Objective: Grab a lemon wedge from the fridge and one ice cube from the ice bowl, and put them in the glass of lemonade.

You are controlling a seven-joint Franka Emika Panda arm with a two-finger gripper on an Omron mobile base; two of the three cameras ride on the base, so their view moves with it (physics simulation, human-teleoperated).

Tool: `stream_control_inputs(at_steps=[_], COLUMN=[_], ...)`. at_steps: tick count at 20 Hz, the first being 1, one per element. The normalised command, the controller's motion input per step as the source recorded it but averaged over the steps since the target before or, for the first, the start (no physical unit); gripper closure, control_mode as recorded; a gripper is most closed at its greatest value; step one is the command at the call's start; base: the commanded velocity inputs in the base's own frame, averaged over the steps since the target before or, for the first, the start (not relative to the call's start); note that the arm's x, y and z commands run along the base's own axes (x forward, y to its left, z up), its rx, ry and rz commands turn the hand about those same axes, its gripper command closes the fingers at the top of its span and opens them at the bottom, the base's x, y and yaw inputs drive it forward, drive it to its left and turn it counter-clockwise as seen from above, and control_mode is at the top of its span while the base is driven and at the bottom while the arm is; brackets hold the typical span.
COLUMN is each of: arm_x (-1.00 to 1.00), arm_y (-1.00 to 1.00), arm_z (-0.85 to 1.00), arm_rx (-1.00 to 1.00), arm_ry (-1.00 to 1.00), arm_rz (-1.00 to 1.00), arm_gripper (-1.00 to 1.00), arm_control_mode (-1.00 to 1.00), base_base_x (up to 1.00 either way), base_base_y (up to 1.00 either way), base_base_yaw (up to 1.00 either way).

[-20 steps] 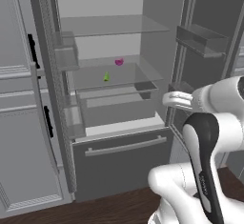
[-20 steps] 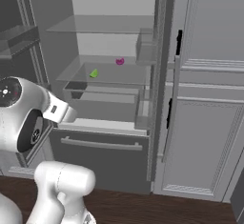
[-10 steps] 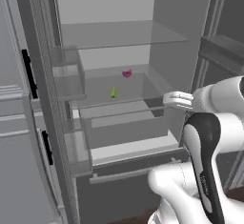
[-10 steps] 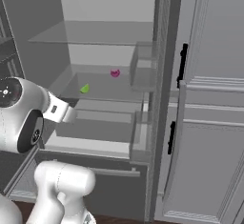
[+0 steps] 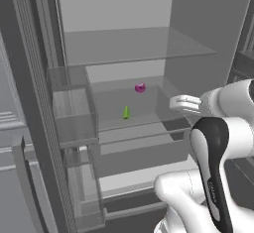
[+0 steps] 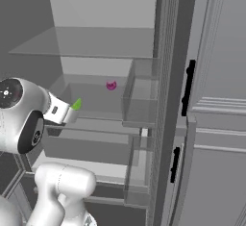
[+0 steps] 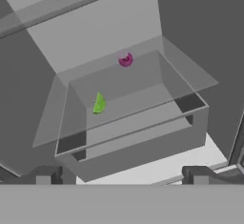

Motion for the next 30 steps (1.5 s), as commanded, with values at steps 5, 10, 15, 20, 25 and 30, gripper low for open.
stream_control_inputs(at_steps=[5,10,15,20,25,30], arm_x=[0.0,0.1,0.21,0.06,0.34,0.36], arm_y=[0.0,0.05,0.14,0.09,0.17,0.06], arm_z=[0.0,-0.04,-0.28,-0.04,-0.33,-0.65], arm_rx=[0.0,-0.01,-0.13,-0.1,0.01,0.06], arm_ry=[0.0,0.0,0.11,0.27,0.09,0.0], arm_rz=[0.0,0.01,0.0,0.01,0.04,0.06], arm_gripper=[-1.0,-1.0,-1.0,-1.0,-1.0,-1.0], arm_control_mode=[1.0,-1.0,-1.0,-1.0,-1.0,-1.0], base_base_x=[0.35,0.0,0.0,0.0,0.0,0.0], base_base_y=[0.03,0.0,0.0,0.0,0.0,0.0], base_base_yaw=[0.0,0.0,0.0,0.0,0.0,0.0])
